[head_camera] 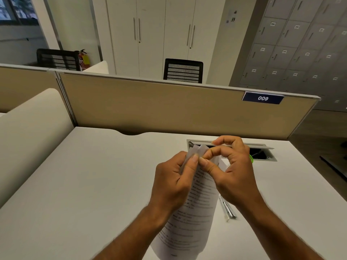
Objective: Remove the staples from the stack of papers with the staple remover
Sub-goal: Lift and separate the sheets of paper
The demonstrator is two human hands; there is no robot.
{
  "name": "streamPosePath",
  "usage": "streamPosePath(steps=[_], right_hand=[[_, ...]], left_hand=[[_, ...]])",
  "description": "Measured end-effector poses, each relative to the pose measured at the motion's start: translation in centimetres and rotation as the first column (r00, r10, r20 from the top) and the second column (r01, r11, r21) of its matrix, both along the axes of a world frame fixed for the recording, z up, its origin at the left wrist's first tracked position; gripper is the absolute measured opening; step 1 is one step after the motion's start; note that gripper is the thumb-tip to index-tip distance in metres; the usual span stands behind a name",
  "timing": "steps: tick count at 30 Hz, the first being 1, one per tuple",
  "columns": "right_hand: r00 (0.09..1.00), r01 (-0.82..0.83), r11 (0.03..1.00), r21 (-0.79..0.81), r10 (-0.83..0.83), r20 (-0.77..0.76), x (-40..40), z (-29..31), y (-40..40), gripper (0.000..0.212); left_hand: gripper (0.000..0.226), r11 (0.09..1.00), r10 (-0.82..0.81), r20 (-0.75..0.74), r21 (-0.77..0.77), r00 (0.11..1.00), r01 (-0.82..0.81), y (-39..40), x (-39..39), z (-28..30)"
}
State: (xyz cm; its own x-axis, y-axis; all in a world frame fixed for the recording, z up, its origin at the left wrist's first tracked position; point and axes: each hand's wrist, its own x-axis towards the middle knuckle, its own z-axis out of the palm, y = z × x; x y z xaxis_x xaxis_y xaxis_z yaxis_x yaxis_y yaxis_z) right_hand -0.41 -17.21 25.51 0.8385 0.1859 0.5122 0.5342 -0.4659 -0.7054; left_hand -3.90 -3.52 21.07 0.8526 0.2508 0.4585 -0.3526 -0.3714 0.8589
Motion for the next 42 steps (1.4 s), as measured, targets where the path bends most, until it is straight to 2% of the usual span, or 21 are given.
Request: streamPosePath(steps=[4, 8, 12, 16, 21, 23, 24, 26, 28, 32, 37, 42], right_hand=[[0.999, 0.028, 0.999, -0.018, -0.027, 0.042, -0.2, -0.2, 0.2, 0.025], [0.993, -0.102, 0.990, 0.101, 0.107, -0.039, 0.4, -0.4, -0.1, 0.016], [0.969, -0.207, 0.967, 0.147, 0.224, -0.106, 0.8, -0.8, -0.3, 0.008], [0.952, -0.233, 0.938, 0.259, 0.274, -0.136, 1.2, -1.2, -0.6, 0.007], [0.961, -0.111, 0.884, 0.454, 0.212, -0.178, 3.1, -2.1, -1.8, 0.018], [0.981, -0.008, 0.869, 0.494, 0.104, -0.167, 5.3, -2.9, -3.2, 0.011], [0.985, 0.059, 0.874, 0.482, 0.028, -0.172, 6.6, -3.4, -4.1, 0.003], [0.972, 0.194, 0.873, 0.447, -0.109, -0.210, 9.9, -5.0, -6.2, 0.012], [0.943, 0.294, 0.869, 0.397, -0.196, -0.270, 13.1, -6.7, -8.4, 0.012], [0.855, 0.462, 0.881, 0.098, -0.414, -0.312, 18.8, -10.3, -12.5, 0.005], [0.824, 0.460, 0.848, -0.264, -0.518, -0.229, 23.9, -13.6, -15.0, 0.001], [0.819, 0.407, 0.818, -0.407, -0.524, -0.232, 27.1, -15.8, -15.3, 0.008]], left_hand=[[0.032, 0.992, 0.043, 0.051, 0.118, 0.998, -0.049, 0.3, 0.1, -0.1], [0.037, 0.998, -0.040, -0.033, -0.050, 0.999, 0.039, 0.3, 0.2, 0.3], [0.037, 0.961, -0.165, -0.126, -0.245, 0.978, 0.131, 0.8, 0.5, 0.6], [0.036, 0.958, -0.200, -0.141, -0.236, 0.970, 0.163, 1.1, 0.8, 0.5], [0.039, 0.973, -0.152, -0.183, -0.198, 0.971, 0.115, 1.6, 1.8, -0.7], [0.039, 0.984, -0.125, -0.187, -0.147, 0.974, 0.098, 1.9, 2.3, -1.4], [0.035, 0.990, -0.107, -0.183, -0.115, 0.977, 0.087, 2.1, 2.5, -1.7], [0.026, 0.996, -0.074, -0.172, -0.053, 0.982, 0.065, 2.5, 3.0, -2.4], [0.019, 0.999, -0.044, -0.157, 0.004, 0.987, 0.045, 2.9, 3.6, -3.0], [0.020, 1.000, -0.006, -0.115, 0.023, 0.993, 0.008, 3.3, 4.9, -4.1], [0.017, 0.998, 0.039, -0.072, -0.036, 0.997, -0.042, 3.5, 6.4, -5.2], [0.022, 0.995, 0.040, -0.046, -0.089, 0.998, -0.044, 4.1, 7.5, -5.8]])
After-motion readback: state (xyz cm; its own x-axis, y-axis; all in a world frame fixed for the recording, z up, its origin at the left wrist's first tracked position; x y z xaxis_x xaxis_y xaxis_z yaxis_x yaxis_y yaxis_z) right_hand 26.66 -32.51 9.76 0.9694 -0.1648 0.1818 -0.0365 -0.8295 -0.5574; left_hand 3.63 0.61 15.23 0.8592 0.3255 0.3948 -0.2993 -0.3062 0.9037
